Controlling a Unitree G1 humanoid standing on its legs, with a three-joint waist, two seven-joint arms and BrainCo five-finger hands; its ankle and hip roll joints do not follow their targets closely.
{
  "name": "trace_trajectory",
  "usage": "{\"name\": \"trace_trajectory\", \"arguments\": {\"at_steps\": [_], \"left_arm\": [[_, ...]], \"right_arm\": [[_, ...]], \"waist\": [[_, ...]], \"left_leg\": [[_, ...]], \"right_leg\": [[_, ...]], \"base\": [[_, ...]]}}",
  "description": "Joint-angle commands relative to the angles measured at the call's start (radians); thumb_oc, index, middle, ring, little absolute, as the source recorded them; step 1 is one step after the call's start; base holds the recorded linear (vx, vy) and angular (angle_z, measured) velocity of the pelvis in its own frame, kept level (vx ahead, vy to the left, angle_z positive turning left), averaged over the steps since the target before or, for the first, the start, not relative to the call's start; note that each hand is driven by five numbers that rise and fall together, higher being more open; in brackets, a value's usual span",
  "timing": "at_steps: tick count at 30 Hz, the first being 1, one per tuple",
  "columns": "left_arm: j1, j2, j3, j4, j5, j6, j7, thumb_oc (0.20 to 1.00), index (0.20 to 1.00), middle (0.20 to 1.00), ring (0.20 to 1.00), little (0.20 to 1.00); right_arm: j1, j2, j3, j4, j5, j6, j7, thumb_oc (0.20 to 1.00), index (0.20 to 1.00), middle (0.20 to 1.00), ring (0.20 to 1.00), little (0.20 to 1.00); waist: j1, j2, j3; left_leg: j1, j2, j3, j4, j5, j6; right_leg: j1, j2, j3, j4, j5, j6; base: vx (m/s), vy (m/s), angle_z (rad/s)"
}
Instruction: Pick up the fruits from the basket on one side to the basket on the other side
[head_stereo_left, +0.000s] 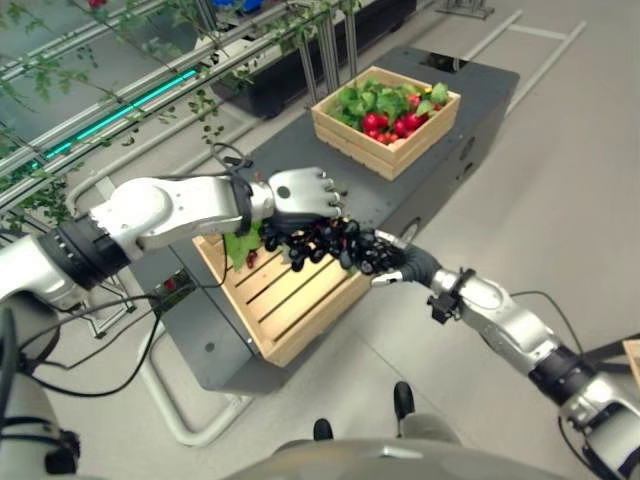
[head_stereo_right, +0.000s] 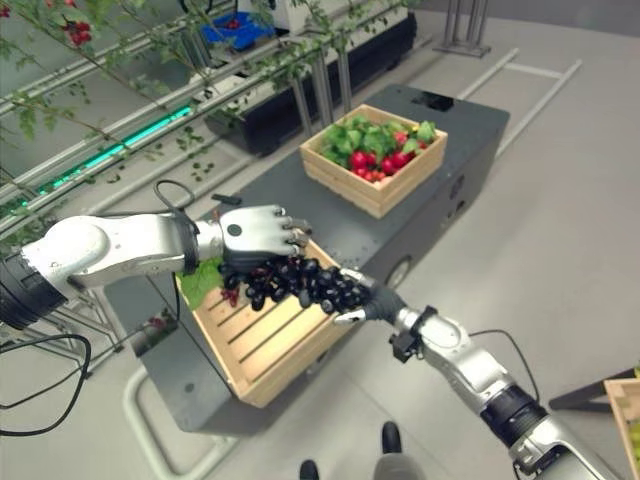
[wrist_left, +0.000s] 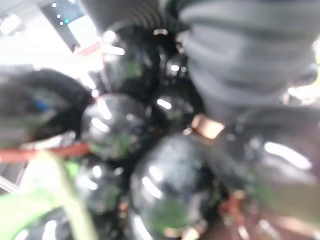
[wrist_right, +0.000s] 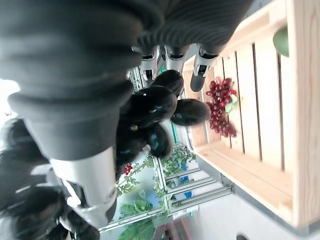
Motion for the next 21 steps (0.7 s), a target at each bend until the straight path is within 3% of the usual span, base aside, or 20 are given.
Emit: {"name": "trace_trajectory", "arguments": {"at_steps": [1,7,16,17,18,21], "left_arm": [[-0.105,-0.002,-0.013,-0.003,-0.096,0.006,0.003,0.200,0.200,0.200,0.200,0.200],[-0.150,-0.007,-0.056,-0.025,-0.125,0.007,-0.019,0.200,0.200,0.200,0.200,0.200],[-0.128,-0.009,-0.025,-0.044,-0.108,0.008,-0.012,0.200,0.200,0.200,0.200,0.200],[-0.125,-0.008,-0.023,-0.042,-0.104,0.008,-0.011,0.200,0.200,0.200,0.200,0.200],[-0.122,-0.006,-0.023,-0.041,-0.102,0.007,-0.013,0.200,0.200,0.200,0.200,0.200],[-0.109,-0.003,-0.022,-0.038,-0.104,0.004,-0.020,0.200,0.200,0.200,0.200,0.200]], "right_arm": [[-0.064,-0.003,0.018,-0.036,0.178,-0.018,0.014,1.000,1.000,1.000,1.000,1.000],[-0.119,-0.017,0.099,-0.026,0.295,0.011,0.025,1.000,1.000,1.000,1.000,1.000],[-0.134,-0.013,0.102,-0.069,0.360,0.009,0.035,1.000,1.000,1.000,1.000,1.000],[-0.136,-0.018,0.102,-0.081,0.362,0.011,0.039,0.956,0.956,0.956,0.956,0.956],[-0.140,-0.030,0.100,-0.105,0.360,0.010,0.046,1.000,1.000,1.000,1.000,1.000],[-0.142,-0.052,0.094,-0.142,0.368,0.007,0.052,1.000,1.000,1.000,1.000,1.000]], "waist": [[0.023,-0.068,-0.053],[0.028,-0.076,-0.059],[0.027,-0.081,-0.060],[0.026,-0.080,-0.060],[0.025,-0.080,-0.061],[0.023,-0.080,-0.061]], "left_leg": [[0.008,-0.023,-0.017,0.024,-0.023,-0.017],[0.013,-0.022,-0.023,0.023,-0.024,-0.017],[0.015,-0.023,-0.025,0.028,-0.029,-0.017],[0.015,-0.022,-0.024,0.028,-0.029,-0.017],[0.015,-0.022,-0.023,0.027,-0.029,-0.017],[0.015,-0.022,-0.020,0.028,-0.029,-0.017]], "right_leg": [[0.076,-0.076,-0.005,0.067,-0.114,0.129],[0.083,-0.076,-0.011,0.065,-0.112,0.128],[0.084,-0.076,-0.005,0.070,-0.113,0.126],[0.084,-0.076,-0.004,0.070,-0.113,0.126],[0.084,-0.076,-0.004,0.070,-0.113,0.126],[0.082,-0.076,-0.002,0.070,-0.113,0.126]], "base": [[0.00,-0.007,0.04],[0.01,-0.002,0.03],[0.00,0.000,0.00],[0.00,0.000,0.00],[0.00,0.000,0.00],[0.00,0.000,0.00]]}}
